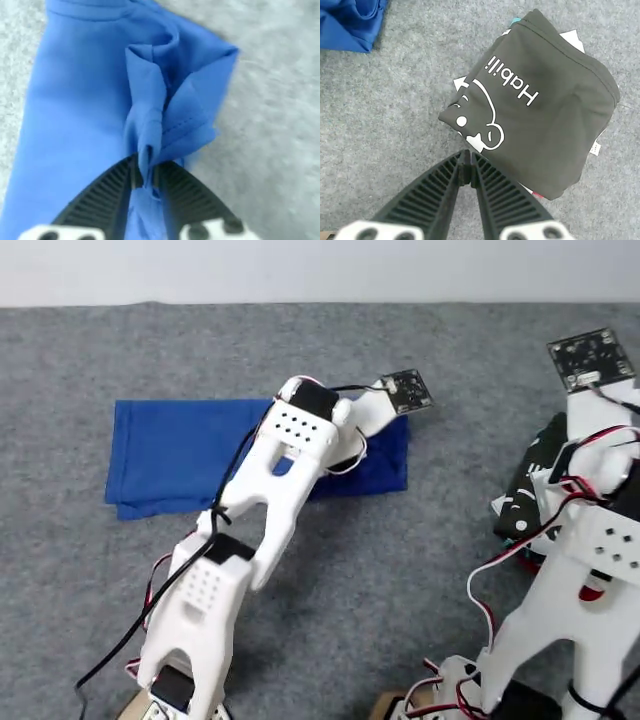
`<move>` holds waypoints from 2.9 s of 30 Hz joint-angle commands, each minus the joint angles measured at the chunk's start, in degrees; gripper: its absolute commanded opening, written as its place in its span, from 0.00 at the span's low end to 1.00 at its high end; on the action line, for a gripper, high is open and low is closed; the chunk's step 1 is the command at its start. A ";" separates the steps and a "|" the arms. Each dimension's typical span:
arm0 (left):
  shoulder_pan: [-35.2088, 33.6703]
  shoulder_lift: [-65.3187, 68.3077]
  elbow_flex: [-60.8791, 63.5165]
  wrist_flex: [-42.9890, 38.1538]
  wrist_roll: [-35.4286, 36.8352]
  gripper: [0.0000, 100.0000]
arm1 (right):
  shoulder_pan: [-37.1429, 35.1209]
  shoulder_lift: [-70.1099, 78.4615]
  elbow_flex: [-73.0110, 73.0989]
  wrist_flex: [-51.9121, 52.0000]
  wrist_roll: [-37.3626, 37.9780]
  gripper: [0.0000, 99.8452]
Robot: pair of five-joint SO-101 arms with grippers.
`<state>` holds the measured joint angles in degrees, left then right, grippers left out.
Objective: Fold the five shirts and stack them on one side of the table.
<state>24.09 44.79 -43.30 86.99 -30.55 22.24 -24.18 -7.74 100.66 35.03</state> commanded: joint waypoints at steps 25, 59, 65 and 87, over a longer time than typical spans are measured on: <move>-11.87 19.69 -34.24 5.89 0.18 0.15 | 0.48 -1.54 -0.26 1.80 0.00 0.01; -11.78 -11.25 15.60 -0.26 0.26 0.12 | 0.48 -1.98 -0.26 1.98 -0.09 0.01; -14.68 -5.71 15.08 -0.44 0.35 0.12 | 0.57 -1.98 -0.26 1.98 -0.09 0.01; -31.65 -5.36 -12.62 13.54 22.51 0.16 | 0.48 -1.98 -0.26 1.98 -0.09 0.01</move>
<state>-1.85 39.78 -53.76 98.86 -11.38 22.24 -24.18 -7.74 100.66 35.03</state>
